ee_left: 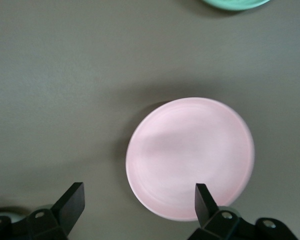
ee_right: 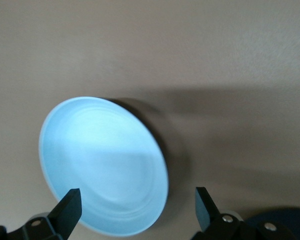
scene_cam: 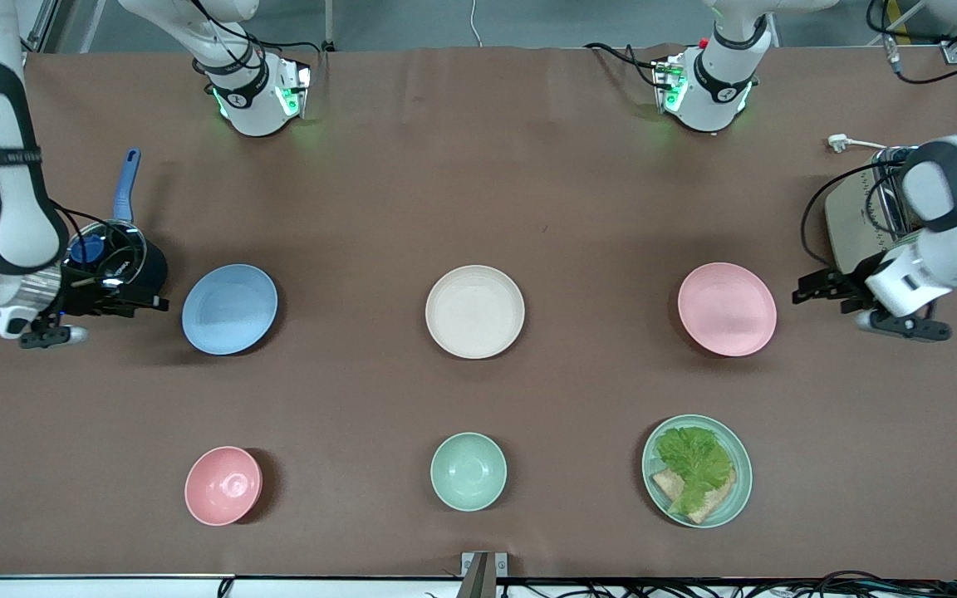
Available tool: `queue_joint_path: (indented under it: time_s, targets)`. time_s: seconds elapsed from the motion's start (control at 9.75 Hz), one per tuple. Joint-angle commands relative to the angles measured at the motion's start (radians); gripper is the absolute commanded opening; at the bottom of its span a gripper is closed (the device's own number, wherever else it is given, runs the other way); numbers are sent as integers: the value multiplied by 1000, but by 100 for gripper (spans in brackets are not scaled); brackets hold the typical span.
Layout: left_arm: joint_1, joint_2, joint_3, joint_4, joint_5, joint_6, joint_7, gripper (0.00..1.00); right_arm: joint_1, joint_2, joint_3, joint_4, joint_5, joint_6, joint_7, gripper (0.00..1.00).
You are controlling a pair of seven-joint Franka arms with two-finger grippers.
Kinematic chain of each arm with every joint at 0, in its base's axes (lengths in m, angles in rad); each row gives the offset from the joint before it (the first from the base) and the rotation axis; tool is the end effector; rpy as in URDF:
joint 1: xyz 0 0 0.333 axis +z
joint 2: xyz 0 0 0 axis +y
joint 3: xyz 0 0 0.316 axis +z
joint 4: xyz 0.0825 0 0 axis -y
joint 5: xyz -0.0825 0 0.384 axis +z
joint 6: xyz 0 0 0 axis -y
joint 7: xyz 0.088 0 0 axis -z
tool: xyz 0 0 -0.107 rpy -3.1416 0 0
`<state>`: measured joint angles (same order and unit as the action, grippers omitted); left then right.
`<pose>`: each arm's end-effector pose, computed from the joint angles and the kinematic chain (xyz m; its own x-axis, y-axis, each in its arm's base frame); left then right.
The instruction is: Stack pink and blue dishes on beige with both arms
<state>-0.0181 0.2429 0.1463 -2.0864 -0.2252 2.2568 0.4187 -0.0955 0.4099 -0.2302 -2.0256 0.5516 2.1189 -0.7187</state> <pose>0.5684 0.0657 0.3043 0.9892 -0.1454 -0.0178 -0.1412 -0.9788 0.1483 0.5477 -0.1585 0.2304 0.9961 0.0514 -0.0713 0.0173 -0.9099 -0.4145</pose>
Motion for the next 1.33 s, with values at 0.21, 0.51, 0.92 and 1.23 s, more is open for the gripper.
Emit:
queue_joint_path:
  time_s: [0.21,0.51,0.92,1.23]
  targets:
    - [-3,177,-5,-29,-14,151,29,87,0,66,2,-50,123,41,-113,84]
    - [-5,229,-11,-38,-40,161,28,48,10,66,2,-62,134,41,-113,52]
    - [-8,223,-22,-37,-99,156,37,7,14,86,0,-56,137,42,-113,1]
    - [-5,138,-22,-12,-98,65,75,0,26,73,-5,-9,123,10,-82,0]
